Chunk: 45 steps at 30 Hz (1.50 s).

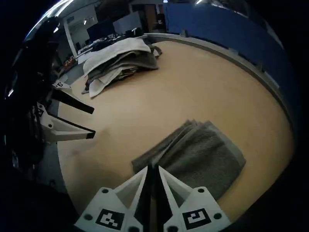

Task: Fold towel

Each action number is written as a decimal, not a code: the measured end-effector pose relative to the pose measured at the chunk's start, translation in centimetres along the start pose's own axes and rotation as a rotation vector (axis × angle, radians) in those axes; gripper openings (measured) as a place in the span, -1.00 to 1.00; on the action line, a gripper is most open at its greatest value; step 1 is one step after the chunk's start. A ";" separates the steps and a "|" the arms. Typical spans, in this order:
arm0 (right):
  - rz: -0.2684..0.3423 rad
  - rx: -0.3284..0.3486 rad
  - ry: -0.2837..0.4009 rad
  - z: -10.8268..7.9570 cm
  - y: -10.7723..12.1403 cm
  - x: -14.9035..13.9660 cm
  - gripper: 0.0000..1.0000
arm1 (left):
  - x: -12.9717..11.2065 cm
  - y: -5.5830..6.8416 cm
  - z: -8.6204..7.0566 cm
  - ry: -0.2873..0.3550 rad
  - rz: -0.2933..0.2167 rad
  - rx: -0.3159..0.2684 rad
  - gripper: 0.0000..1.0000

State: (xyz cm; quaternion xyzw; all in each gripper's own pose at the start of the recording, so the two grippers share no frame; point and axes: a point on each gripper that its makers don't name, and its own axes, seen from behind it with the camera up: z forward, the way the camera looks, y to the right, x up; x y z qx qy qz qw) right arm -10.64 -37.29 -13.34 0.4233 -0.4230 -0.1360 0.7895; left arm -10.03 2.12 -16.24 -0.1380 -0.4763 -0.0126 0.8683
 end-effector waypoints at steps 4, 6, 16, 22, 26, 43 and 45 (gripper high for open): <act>0.008 -0.004 0.030 -0.8 -0.1 0.6 -0.07 | 0.2 0.0 -0.1 0.000 0.001 0.002 0.88; 0.011 -0.011 0.041 -1.3 0.1 0.7 0.06 | 0.2 0.0 -0.1 0.000 0.001 0.002 0.88; 0.017 -0.124 0.035 -5.1 3.7 -2.7 0.77 | 0.4 0.4 -0.3 0.000 0.012 0.006 0.88; 0.041 -0.173 0.010 -6.5 5.3 -5.8 1.00 | 0.5 0.8 -0.2 0.002 0.013 0.001 0.88; 0.060 -0.183 0.006 -6.6 5.5 -6.7 1.00 | 0.7 1.1 -0.2 0.005 0.023 -0.001 0.88; 0.066 -0.189 -0.026 -5.5 5.4 -7.9 0.13 | 1.0 1.5 -0.2 0.012 0.021 0.003 0.88; 0.072 -0.197 -0.026 -5.4 5.6 -8.0 0.04 | 1.0 1.5 -0.2 0.012 0.021 0.003 0.88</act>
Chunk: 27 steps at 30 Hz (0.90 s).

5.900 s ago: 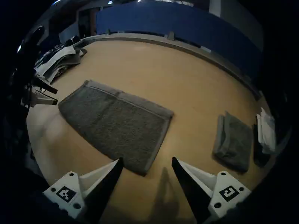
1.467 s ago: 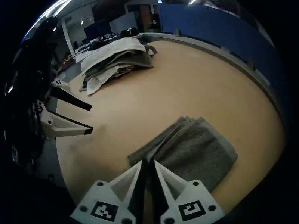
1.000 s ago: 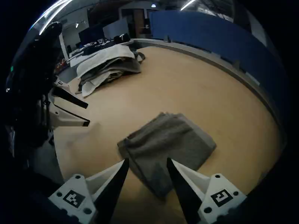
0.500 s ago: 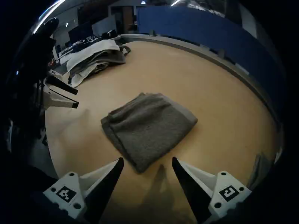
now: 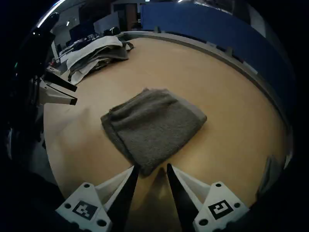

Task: Fold towel

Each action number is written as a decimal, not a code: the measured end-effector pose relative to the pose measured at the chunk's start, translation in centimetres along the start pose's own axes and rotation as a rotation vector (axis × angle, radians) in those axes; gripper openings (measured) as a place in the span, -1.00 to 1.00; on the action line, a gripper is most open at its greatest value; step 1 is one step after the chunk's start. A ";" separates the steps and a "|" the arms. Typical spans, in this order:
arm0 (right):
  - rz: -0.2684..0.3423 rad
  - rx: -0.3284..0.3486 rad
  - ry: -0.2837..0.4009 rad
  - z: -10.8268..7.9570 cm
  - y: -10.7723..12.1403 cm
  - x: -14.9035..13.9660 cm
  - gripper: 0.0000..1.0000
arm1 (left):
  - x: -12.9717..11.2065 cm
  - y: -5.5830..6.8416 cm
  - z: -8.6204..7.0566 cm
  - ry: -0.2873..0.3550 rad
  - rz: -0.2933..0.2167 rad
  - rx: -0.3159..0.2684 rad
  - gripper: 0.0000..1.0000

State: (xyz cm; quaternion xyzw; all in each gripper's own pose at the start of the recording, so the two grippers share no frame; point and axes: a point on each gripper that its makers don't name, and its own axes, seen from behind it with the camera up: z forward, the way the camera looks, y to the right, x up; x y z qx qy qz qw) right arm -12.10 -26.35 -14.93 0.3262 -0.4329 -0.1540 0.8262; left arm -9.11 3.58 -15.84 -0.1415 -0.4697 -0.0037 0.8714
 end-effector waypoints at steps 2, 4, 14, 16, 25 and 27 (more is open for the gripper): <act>0.006 -0.002 -0.003 0.1 0.0 -0.1 -0.16 | 0.0 0.0 0.0 0.001 0.000 -0.001 0.88; 0.011 -0.002 -0.005 0.2 0.0 -0.2 -0.40 | 0.1 0.0 0.0 0.002 -0.001 -0.001 0.88; 0.035 -0.007 -0.008 0.1 0.4 -0.4 -0.87 | 0.1 0.1 0.1 0.002 0.008 0.002 0.88; 0.040 -0.006 -0.004 0.1 0.4 -0.3 -0.88 | 0.1 0.1 0.1 0.002 0.009 0.002 0.88; 0.027 -0.015 0.052 -1.0 0.6 1.4 -0.90 | 0.5 0.3 0.0 0.006 0.011 0.002 0.88; 0.022 -0.019 0.076 -1.5 0.8 2.3 -0.90 | 0.6 0.4 0.0 0.008 0.012 0.003 0.88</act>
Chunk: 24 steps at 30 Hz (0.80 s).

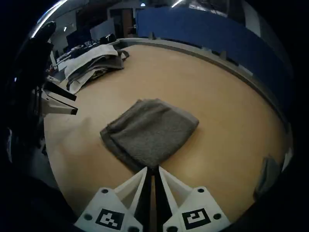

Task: Fold towel

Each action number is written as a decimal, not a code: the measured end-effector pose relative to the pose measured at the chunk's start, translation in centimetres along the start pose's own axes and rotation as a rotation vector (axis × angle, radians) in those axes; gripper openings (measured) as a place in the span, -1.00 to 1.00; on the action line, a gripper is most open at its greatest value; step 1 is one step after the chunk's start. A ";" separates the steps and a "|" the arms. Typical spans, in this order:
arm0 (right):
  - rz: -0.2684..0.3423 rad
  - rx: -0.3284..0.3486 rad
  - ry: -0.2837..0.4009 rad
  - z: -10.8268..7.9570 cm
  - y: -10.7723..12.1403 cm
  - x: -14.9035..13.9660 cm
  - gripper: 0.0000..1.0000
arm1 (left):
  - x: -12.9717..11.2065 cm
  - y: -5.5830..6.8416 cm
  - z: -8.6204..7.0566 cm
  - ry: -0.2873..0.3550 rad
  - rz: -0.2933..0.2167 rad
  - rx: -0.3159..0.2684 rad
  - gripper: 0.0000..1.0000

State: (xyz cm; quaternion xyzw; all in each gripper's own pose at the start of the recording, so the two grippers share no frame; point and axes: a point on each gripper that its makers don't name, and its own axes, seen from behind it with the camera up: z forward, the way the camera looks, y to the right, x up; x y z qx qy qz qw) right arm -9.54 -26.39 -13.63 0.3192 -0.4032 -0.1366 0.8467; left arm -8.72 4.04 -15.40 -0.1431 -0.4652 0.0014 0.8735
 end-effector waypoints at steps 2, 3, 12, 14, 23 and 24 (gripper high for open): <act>-0.008 -0.005 0.031 -0.6 0.2 1.2 -0.90 | 0.1 0.0 0.0 0.003 0.000 0.000 0.88; -0.013 -0.007 0.048 -0.9 0.3 1.9 -0.90 | 0.2 0.1 0.0 0.005 0.000 -0.001 0.88; -0.072 -0.030 0.179 -4.9 1.1 7.7 -0.90 | 0.7 0.0 -0.2 0.018 0.000 0.002 0.88; -0.084 -0.036 0.198 -5.7 1.4 8.6 -0.90 | 0.8 0.1 -0.2 0.021 -0.001 0.002 0.89; -0.111 -0.065 0.256 -8.7 3.1 11.0 -0.90 | 1.1 0.7 -0.3 0.032 0.002 0.000 0.88; -0.113 -0.069 0.259 -8.9 3.3 11.1 -0.90 | 1.2 0.7 -0.3 0.033 0.003 0.000 0.88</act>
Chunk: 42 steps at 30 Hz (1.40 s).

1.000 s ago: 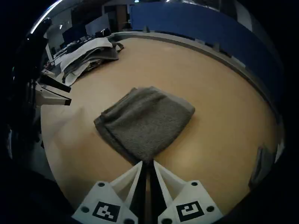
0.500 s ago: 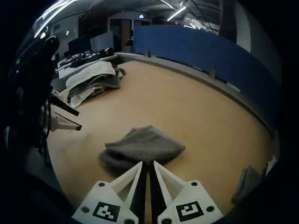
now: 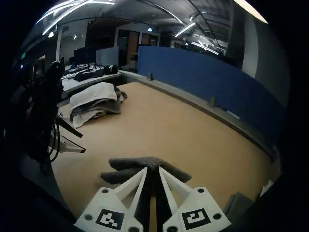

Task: Fold towel

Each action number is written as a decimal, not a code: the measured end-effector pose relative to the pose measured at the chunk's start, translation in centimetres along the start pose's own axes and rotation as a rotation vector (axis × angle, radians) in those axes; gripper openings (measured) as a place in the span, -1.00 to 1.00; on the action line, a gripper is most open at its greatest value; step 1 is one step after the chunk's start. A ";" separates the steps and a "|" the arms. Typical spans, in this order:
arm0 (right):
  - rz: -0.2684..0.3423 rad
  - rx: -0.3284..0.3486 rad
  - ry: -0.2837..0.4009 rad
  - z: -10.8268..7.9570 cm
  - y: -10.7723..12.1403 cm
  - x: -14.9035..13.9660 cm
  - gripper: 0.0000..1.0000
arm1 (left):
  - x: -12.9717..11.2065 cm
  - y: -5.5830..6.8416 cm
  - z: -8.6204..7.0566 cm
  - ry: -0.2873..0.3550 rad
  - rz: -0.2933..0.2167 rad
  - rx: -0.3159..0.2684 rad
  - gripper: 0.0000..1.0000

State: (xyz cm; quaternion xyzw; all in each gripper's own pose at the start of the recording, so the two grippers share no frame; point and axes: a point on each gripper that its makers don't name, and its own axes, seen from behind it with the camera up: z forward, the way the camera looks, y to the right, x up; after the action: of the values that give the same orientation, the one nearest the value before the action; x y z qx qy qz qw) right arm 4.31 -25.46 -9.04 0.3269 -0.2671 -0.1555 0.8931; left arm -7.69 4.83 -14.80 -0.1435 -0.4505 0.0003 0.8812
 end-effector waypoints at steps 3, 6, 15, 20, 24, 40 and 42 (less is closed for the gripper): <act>-0.003 -0.009 0.005 -0.6 0.5 0.1 -0.90 | 0.1 0.2 -0.1 0.003 0.001 0.000 0.88; -0.002 -0.018 0.008 -1.1 1.1 0.1 -0.90 | 0.2 0.3 -0.1 0.004 0.001 0.000 0.88; 0.012 -0.054 0.019 -2.6 3.8 0.2 -0.90 | 0.5 1.0 -0.3 0.008 0.003 -0.002 0.87; 0.021 -0.094 0.026 -3.6 6.8 0.3 -0.90 | 0.7 1.3 -0.4 0.009 0.004 -0.004 0.87; 0.034 -0.128 0.030 -4.3 9.5 0.2 -0.90 | 0.7 1.6 -0.4 0.010 0.005 -0.005 0.88; 0.048 -0.246 0.005 -6.4 20.4 -1.5 -0.90 | 1.1 2.3 -0.2 0.007 0.007 0.006 0.88; 0.048 -0.252 0.001 -6.5 21.5 -1.6 -0.90 | 1.1 2.3 -0.1 0.005 0.008 0.008 0.88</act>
State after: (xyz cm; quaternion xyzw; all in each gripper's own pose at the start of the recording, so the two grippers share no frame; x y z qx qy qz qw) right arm 8.93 -5.63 0.50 0.2056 -0.2525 -0.1663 0.9307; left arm -6.63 7.18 -14.55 -0.1417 -0.4476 0.0051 0.8829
